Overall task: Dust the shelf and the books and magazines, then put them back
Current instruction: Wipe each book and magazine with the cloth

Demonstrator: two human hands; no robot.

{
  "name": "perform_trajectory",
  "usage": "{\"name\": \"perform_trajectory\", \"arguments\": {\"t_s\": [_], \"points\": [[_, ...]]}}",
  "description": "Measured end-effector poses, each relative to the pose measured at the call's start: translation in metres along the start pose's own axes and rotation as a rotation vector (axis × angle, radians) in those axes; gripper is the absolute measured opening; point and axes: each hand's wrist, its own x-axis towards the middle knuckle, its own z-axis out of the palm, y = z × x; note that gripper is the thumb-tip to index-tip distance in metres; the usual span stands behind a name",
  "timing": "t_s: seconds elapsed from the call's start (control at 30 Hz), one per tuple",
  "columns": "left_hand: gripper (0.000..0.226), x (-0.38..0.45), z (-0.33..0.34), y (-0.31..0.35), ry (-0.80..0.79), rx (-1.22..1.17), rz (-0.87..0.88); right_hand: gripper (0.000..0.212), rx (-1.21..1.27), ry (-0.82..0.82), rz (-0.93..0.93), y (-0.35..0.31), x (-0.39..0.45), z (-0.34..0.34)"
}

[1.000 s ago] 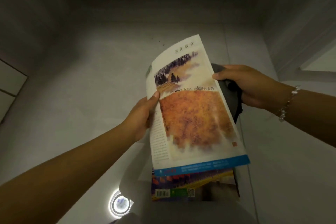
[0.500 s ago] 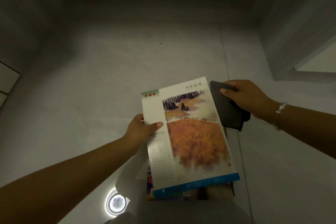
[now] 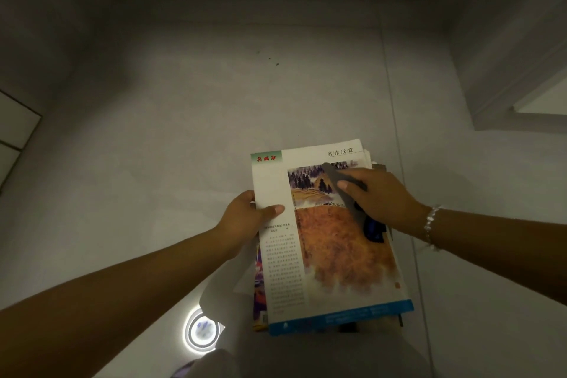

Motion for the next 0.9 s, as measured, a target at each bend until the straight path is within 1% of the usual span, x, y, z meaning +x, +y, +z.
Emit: {"name": "perform_trajectory", "arguments": {"t_s": [0.07,0.1,0.13,0.2,0.27,0.33,0.4,0.47,0.53,0.6,0.67,0.73,0.8,0.83,0.87,0.9], "points": [[0.037,0.000,0.000,0.000,-0.011,0.006,0.004,0.032,0.026,0.019,-0.073,0.003,-0.001,0.008],[0.037,0.001,0.000,0.000,-0.013,0.005,0.001,0.034,-0.013,0.015,-0.127,0.006,-0.001,0.014],[0.037,0.002,0.000,0.000,-0.015,0.003,-0.002,0.040,-0.095,-0.009,-0.164,0.010,-0.001,0.020],[0.036,0.003,-0.001,-0.001,-0.020,0.009,-0.003,0.061,-0.252,-0.049,-0.181,0.019,0.000,0.032],[0.028,0.004,-0.002,-0.001,-0.039,0.032,0.007,0.071,-0.362,-0.056,-0.174,0.025,-0.001,0.043],[0.015,0.005,-0.002,0.000,-0.071,0.052,0.024,0.070,-0.427,-0.073,-0.188,0.021,-0.003,0.051],[0.011,0.006,-0.004,0.001,-0.087,0.054,0.033,0.060,-0.427,-0.118,-0.282,0.012,-0.006,0.058],[0.022,0.006,-0.005,0.001,-0.103,0.032,0.038,0.056,-0.431,-0.196,-0.399,0.003,-0.009,0.064],[0.030,0.006,-0.007,0.000,-0.127,0.016,0.042,0.055,-0.426,-0.224,-0.448,0.000,-0.007,0.064],[0.030,0.006,-0.009,-0.001,-0.139,0.015,0.045,0.054,-0.410,-0.193,-0.438,0.005,0.002,0.057],[0.027,0.007,-0.009,-0.002,-0.139,0.009,0.047,0.054,-0.422,-0.095,-0.369,0.016,0.019,0.047],[0.023,0.008,-0.008,-0.002,-0.130,0.009,0.048,0.059,-0.429,-0.001,-0.195,0.025,0.038,0.038],[0.019,0.009,-0.007,-0.002,-0.127,0.018,0.054,0.063,-0.419,0.050,-0.022,0.023,0.049,0.036],[0.017,0.010,-0.007,-0.002,-0.129,0.019,0.057,0.061,-0.424,0.061,0.003,0.017,0.050,0.039],[0.016,0.010,-0.007,-0.002,-0.133,0.018,0.058,0.058,-0.421,0.052,-0.032,0.008,0.048,0.044],[0.017,0.010,-0.007,-0.002,-0.137,0.016,0.059,0.057,-0.404,0.019,-0.125,-0.002,0.044,0.051]]}}
